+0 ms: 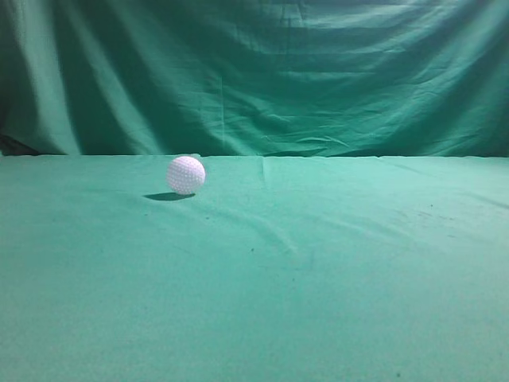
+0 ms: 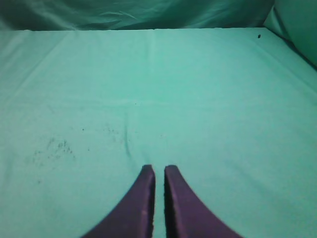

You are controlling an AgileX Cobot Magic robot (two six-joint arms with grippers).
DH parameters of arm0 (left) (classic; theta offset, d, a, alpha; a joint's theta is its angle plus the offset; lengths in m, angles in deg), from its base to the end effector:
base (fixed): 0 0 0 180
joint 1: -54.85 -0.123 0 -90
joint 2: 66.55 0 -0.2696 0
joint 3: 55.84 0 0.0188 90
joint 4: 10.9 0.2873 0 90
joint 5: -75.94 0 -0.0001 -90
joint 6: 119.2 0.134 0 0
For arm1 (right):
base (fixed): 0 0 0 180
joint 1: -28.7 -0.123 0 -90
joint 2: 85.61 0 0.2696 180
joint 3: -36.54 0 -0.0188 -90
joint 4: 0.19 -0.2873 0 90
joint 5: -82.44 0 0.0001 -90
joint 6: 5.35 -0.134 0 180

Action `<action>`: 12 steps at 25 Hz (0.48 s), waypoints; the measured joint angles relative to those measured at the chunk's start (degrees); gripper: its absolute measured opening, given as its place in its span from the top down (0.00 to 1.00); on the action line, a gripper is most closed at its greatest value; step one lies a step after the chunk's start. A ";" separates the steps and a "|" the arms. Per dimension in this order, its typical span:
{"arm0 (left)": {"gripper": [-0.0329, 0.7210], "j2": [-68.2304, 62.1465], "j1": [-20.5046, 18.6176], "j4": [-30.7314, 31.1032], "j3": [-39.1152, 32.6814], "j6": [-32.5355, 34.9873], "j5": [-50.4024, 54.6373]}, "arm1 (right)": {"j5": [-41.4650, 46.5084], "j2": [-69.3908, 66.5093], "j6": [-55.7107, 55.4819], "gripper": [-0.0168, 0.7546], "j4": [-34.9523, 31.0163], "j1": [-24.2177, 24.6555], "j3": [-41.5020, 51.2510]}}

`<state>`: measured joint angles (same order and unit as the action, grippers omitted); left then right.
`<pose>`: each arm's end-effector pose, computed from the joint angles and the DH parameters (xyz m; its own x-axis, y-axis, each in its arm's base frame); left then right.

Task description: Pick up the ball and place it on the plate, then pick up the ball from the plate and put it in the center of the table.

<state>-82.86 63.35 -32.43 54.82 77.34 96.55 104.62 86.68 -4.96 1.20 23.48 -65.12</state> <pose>0.1504 -0.0400 0.2049 -0.2719 -0.0246 -0.9620 0.2529 0.9627 -0.0960 0.1449 0.0120 0.1557 -0.3089 -0.0576 -0.9493 -0.0914 0.9953 -0.0307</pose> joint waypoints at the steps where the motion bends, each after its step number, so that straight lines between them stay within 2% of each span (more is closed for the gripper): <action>1: 0.96 0.00 0.00 0.00 0.00 0.00 0.00 | 0.08 0.00 0.23 0.89 -0.16 0.00 0.00; 12: 0.96 0.00 0.00 0.00 0.00 0.00 0.00 | 0.24 0.00 0.13 0.89 -0.43 0.00 0.00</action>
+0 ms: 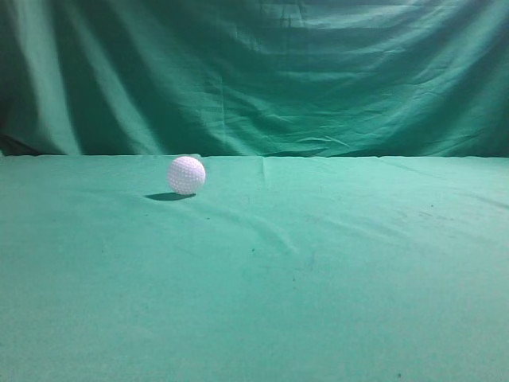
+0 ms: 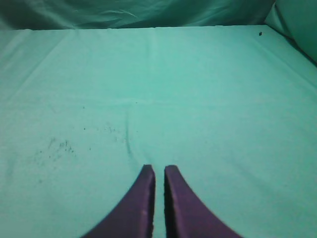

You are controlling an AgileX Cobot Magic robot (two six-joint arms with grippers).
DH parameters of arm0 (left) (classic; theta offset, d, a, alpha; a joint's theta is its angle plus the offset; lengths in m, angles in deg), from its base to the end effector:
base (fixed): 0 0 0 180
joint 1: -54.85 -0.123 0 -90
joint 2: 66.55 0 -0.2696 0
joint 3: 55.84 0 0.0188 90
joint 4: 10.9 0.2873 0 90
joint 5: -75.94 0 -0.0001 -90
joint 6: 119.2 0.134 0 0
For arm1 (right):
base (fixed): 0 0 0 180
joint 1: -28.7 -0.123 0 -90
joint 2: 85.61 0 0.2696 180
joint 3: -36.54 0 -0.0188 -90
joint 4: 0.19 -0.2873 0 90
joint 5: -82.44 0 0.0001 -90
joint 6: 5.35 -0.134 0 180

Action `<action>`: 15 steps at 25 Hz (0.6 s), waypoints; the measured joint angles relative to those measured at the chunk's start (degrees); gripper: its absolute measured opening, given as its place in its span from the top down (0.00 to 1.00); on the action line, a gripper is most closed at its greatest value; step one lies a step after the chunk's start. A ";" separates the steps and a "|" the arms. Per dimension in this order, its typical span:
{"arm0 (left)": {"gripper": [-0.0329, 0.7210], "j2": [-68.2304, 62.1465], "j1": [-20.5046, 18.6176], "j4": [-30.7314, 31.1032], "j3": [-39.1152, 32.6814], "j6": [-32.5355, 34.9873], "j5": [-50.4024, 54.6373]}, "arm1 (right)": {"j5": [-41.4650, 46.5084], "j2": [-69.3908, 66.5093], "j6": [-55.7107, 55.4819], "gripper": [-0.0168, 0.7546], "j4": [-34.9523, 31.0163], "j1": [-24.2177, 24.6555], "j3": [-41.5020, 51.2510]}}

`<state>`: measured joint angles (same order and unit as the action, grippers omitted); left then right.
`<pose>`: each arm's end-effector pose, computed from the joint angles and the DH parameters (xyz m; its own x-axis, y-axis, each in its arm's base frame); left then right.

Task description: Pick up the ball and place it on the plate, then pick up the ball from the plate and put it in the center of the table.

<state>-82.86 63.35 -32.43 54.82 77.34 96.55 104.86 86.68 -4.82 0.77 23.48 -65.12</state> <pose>0.1504 -0.0400 0.2049 -0.2719 -0.0246 -0.9620 0.2529 0.9627 -0.0960 0.1447 0.0124 0.1552 -0.3132 -0.0535 -0.9482 -0.0927 0.9954 -0.0255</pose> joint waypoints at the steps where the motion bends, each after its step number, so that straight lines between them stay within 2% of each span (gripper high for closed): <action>1: 0.96 0.00 0.00 0.00 0.00 0.00 0.00 | 0.00 0.00 0.00 0.89 0.00 0.00 0.00; 11: 0.96 0.28 0.00 0.00 0.00 0.00 0.00 | 0.00 0.00 0.00 0.89 0.00 0.00 0.00; 15: 0.96 3.95 0.00 4.21 -0.37 -0.10 0.49 | 0.00 0.00 0.00 0.89 0.00 0.00 0.00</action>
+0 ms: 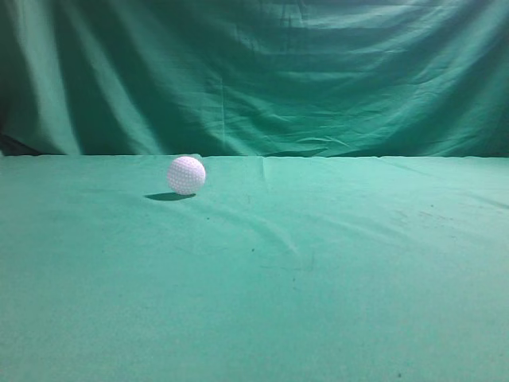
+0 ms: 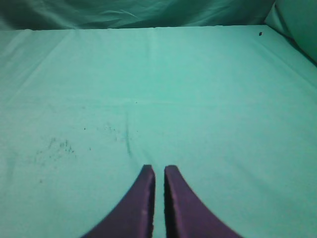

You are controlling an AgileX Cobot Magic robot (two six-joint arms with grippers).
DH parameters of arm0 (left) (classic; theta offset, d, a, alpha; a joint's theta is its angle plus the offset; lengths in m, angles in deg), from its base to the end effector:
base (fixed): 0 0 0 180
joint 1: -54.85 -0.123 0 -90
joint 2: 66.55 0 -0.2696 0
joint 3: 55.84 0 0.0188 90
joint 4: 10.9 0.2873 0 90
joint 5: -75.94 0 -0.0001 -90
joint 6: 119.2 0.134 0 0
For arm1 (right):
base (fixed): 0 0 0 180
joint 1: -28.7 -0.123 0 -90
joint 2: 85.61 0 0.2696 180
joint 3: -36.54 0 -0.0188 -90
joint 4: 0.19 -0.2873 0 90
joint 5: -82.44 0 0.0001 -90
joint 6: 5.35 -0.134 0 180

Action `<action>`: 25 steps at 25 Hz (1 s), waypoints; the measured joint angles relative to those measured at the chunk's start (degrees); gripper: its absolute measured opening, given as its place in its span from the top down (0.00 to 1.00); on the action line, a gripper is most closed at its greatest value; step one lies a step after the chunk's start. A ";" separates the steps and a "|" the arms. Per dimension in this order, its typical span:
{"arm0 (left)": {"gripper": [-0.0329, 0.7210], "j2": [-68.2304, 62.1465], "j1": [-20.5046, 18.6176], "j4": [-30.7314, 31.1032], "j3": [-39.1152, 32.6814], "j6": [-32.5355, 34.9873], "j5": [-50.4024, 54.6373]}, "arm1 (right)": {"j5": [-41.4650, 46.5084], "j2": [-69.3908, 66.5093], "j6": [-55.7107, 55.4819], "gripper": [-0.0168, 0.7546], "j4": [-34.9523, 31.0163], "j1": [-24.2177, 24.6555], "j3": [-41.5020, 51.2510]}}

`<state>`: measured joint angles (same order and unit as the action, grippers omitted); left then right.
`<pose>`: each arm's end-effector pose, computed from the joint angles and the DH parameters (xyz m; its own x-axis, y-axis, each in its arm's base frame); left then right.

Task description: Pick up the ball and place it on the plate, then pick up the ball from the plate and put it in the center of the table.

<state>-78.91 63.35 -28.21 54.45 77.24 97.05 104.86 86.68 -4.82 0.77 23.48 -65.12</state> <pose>0.1450 -0.0362 0.2105 -0.2097 0.0354 -0.9771 0.2513 0.9677 -0.0189 0.1447 0.0124 0.1552 -0.3132 -0.0535 -0.9482 -0.0927 0.9954 -0.0255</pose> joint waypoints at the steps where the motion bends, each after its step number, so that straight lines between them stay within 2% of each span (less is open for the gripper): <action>1: 0.96 1.20 0.00 1.23 -0.65 -0.67 -0.14 | 0.00 0.00 0.00 0.89 0.00 0.00 0.00; 8: 0.96 4.62 0.00 8.85 -8.15 -8.71 -1.83 | 0.00 0.00 -0.10 0.89 0.00 0.00 0.00; 14: 0.96 4.71 0.00 14.71 -8.27 -11.58 -2.11 | 0.09 0.00 -0.10 0.89 0.00 0.00 0.00; 25: 0.96 4.71 0.00 15.41 -8.27 -11.58 -1.52 | 0.09 0.00 -0.10 0.89 0.00 0.00 0.00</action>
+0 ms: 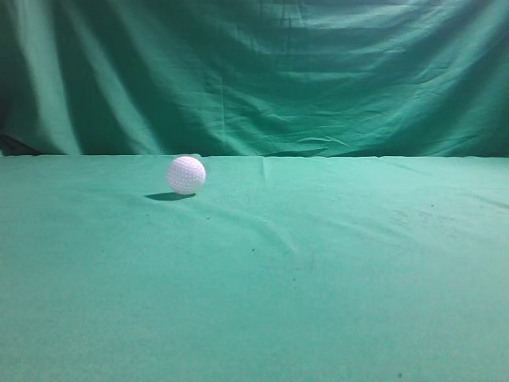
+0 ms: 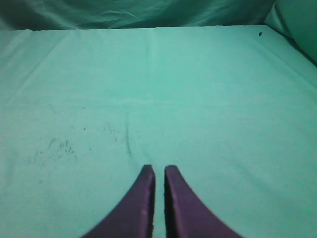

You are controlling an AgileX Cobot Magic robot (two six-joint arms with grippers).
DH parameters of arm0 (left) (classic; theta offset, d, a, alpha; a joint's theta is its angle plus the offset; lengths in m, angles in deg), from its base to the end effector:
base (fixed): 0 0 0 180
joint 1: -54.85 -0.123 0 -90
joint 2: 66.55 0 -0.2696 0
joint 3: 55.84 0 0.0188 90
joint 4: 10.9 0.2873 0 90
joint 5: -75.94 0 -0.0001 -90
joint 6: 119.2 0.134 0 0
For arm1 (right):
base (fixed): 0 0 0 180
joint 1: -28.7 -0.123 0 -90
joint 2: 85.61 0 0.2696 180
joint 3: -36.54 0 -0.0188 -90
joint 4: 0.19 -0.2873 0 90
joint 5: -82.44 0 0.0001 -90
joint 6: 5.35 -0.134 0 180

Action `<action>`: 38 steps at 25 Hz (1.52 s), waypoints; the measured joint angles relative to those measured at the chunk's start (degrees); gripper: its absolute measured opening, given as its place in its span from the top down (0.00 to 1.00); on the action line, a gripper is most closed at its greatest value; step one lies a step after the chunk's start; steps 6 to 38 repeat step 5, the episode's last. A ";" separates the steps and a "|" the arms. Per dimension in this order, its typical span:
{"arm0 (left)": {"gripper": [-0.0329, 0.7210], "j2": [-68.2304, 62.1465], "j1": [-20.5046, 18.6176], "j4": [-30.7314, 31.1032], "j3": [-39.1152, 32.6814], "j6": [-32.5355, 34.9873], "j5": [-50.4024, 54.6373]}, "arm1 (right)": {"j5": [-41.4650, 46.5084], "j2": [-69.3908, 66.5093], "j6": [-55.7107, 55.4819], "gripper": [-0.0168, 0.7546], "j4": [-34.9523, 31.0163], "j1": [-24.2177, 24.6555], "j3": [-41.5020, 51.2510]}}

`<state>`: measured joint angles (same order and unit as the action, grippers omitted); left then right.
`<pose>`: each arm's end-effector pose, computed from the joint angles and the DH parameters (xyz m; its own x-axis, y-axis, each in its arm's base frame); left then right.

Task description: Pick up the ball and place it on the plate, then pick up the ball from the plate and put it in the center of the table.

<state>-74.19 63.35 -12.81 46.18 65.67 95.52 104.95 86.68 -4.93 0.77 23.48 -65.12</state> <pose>0.1453 -0.0232 0.1643 -0.2503 0.0916 -0.9638 0.1721 0.9839 0.0488 0.1446 0.0123 0.1550 -0.3149 -0.0517 -0.9477 -0.0921 0.9955 -0.0237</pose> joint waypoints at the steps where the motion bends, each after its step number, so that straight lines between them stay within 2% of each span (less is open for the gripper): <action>1: 0.96 0.00 0.00 0.00 0.00 0.00 0.00 | 0.00 0.00 0.00 0.89 0.00 0.00 0.00; 38: 0.96 0.00 0.00 0.00 0.00 0.00 0.00 | 0.00 0.00 0.00 0.89 0.00 0.00 0.00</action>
